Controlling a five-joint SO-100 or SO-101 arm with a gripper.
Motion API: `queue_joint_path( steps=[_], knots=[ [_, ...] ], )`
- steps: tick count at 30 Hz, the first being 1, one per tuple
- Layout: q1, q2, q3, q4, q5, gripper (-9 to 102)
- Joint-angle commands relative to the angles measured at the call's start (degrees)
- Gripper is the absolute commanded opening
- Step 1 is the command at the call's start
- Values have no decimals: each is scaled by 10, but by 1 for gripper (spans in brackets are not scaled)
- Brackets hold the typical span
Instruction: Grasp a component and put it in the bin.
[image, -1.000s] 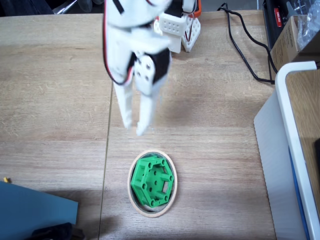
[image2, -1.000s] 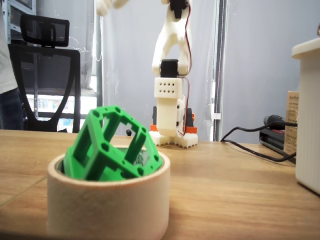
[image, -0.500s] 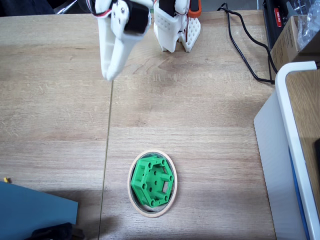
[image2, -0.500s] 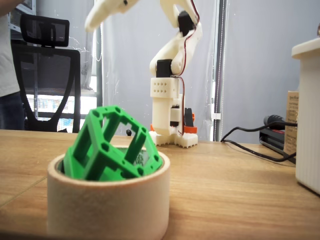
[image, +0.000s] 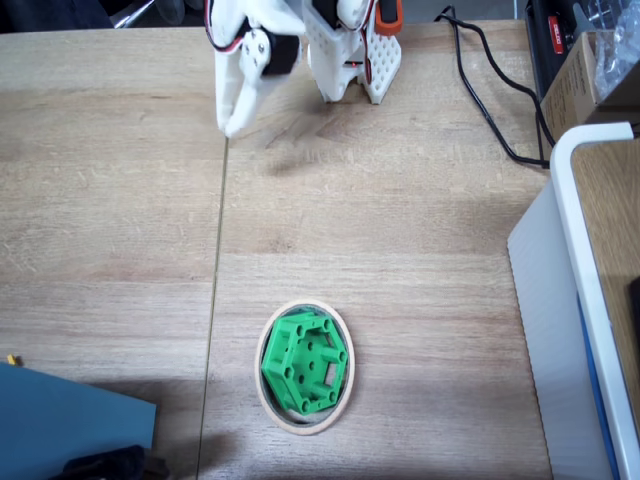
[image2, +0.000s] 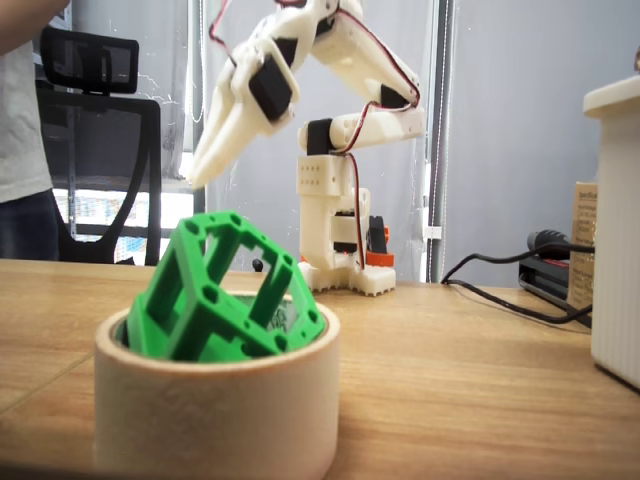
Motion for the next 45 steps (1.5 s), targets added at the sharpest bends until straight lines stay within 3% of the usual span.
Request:
queue_joint_path(
  steps=[1, 18, 30, 45],
  knots=[
    [5, 33, 32, -9, -2, 0],
    [13, 116, 151, 4, 0, 0],
    [13, 126, 152, 165, 0, 0],
    [13, 160, 185, 178, -1, 0]
  ],
)
